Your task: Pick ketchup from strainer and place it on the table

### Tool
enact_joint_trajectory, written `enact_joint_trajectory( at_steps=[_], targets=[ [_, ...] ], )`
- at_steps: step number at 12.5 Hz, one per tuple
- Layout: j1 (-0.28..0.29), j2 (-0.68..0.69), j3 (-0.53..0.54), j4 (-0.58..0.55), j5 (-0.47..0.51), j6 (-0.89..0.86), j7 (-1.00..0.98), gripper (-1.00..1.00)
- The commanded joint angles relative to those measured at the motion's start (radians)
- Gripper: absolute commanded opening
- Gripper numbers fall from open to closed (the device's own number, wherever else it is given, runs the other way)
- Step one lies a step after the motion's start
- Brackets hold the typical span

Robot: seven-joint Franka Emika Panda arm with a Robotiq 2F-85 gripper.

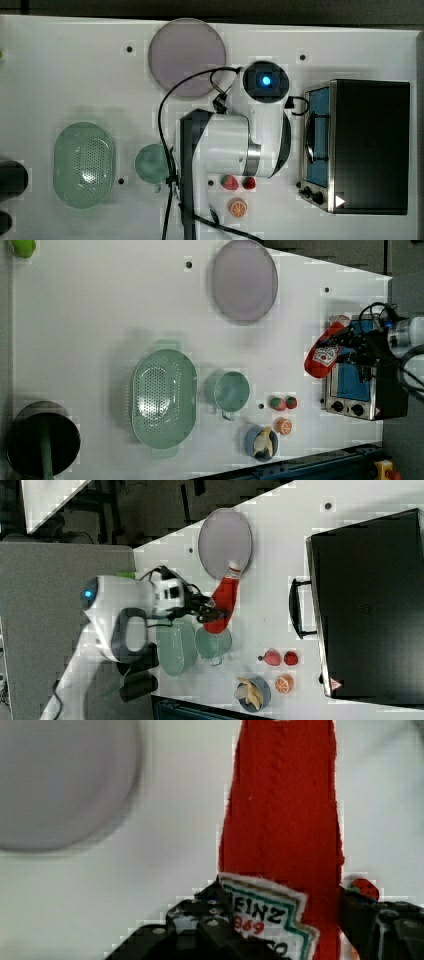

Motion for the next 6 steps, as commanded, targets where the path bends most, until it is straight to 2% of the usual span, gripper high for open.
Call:
enact_joint_trajectory(
  at_steps=[1, 4, 6],
  targets=[
    [0.017, 0.02, 0.003, -0.092, 0.009, 0.146, -0.041, 0.21],
    [0.018, 0.083, 0.002, -0.162, 0.003, 0.272, -0.041, 0.21],
    [0.016, 0.125, -0.008, -0.172, -0.049, 0.315, -0.041, 0.27]
  ],
)
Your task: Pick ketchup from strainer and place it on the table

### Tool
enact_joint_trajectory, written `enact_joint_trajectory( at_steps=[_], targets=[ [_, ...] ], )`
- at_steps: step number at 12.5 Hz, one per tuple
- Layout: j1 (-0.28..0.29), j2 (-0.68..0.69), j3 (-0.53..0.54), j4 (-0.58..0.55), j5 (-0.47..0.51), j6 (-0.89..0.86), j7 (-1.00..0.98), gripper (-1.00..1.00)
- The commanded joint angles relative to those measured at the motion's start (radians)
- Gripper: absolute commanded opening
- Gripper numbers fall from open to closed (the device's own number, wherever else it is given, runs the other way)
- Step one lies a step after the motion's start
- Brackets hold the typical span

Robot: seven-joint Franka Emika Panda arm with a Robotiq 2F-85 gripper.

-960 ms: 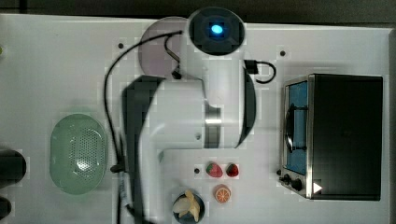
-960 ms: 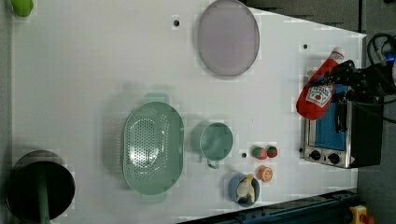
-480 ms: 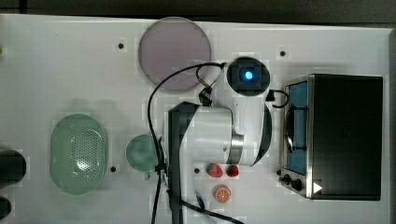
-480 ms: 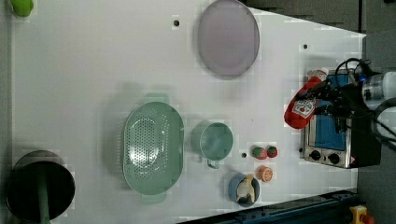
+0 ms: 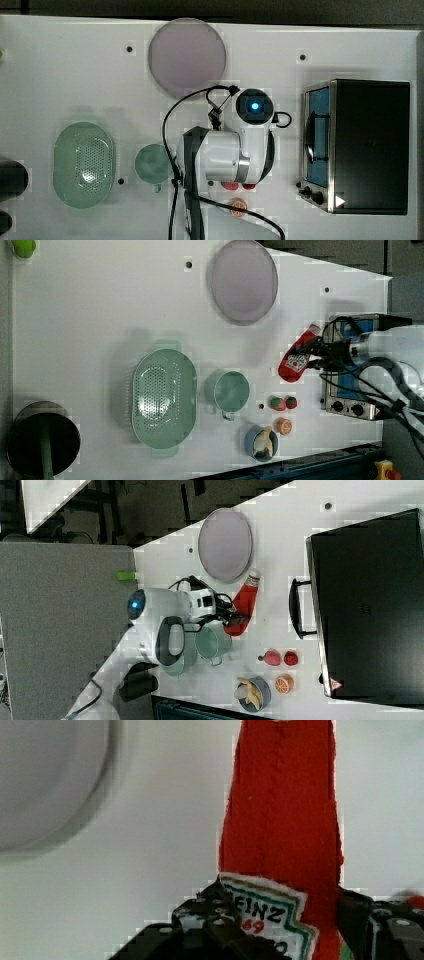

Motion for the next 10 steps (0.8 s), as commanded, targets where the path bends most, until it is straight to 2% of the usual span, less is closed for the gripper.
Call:
enact_joint_trajectory(
  at_steps=[1, 3, 4, 7, 10],
  targets=[
    [0.003, 0.026, -0.002, -0.014, -0.077, 0.05, -0.029, 0.47],
    [0.003, 0.027, -0.001, -0.011, -0.104, 0.058, -0.029, 0.91],
    [0.003, 0.014, 0.003, -0.007, -0.101, 0.055, -0.028, 1.0],
    [0.004, -0.066, 0.027, 0.034, -0.073, 0.048, 0.002, 1.0],
    [0.005, -0.153, 0.048, 0.114, -0.013, -0.077, 0.058, 1.0]
  ],
)
